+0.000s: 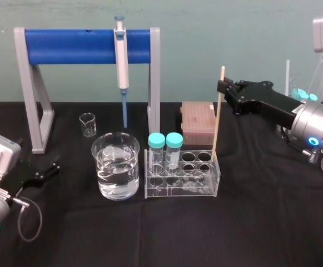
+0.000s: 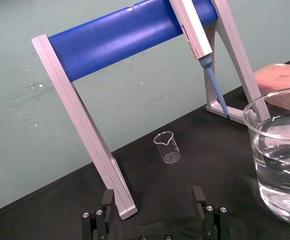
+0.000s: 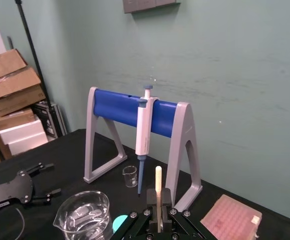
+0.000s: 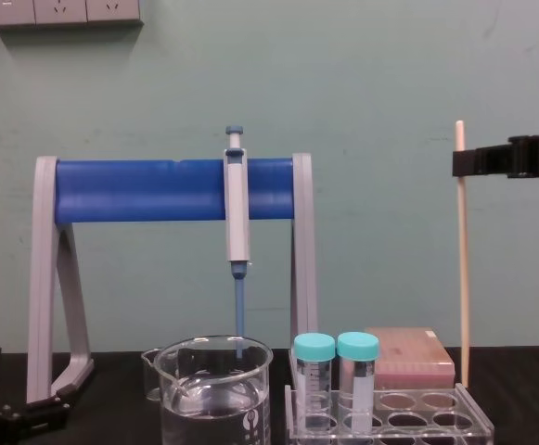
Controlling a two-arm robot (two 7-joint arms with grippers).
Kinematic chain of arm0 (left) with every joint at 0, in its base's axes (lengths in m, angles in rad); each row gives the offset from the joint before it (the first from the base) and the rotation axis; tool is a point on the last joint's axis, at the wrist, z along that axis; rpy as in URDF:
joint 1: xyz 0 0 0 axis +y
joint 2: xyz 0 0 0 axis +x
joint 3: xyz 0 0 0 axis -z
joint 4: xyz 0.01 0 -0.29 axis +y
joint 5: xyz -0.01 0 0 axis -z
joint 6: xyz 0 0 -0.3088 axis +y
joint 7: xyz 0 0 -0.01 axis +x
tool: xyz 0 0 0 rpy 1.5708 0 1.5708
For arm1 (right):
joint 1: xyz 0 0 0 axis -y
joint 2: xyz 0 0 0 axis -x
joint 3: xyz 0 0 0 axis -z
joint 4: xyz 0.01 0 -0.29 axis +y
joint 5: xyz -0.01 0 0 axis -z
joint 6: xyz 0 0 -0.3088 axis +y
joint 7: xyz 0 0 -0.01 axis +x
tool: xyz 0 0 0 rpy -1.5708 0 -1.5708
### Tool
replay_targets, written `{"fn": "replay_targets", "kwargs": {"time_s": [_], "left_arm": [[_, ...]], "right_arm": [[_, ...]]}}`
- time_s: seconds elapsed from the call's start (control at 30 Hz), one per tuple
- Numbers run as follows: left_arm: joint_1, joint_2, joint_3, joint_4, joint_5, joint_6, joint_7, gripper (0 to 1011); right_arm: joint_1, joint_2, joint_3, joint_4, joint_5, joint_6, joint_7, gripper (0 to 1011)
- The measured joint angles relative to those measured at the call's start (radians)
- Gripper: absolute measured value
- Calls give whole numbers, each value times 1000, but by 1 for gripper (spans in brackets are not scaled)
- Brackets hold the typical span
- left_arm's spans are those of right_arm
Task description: Hold the thermometer with one hand and immerse one end into the beaker, then reinsert it into the test tube rack.
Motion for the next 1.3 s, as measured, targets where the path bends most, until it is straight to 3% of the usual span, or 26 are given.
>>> {"fn": "replay_targets", "kwargs": {"time_s": [0.53,1.3], "left_arm": [[0,0,0,0,0,0,0,1004],[0,0,0,0,0,0,0,1004]], "right_arm": [[70,-44,-57,121,-36,-24,92,55],[66,-66,-80,203,-83,-48,119,55]]}}
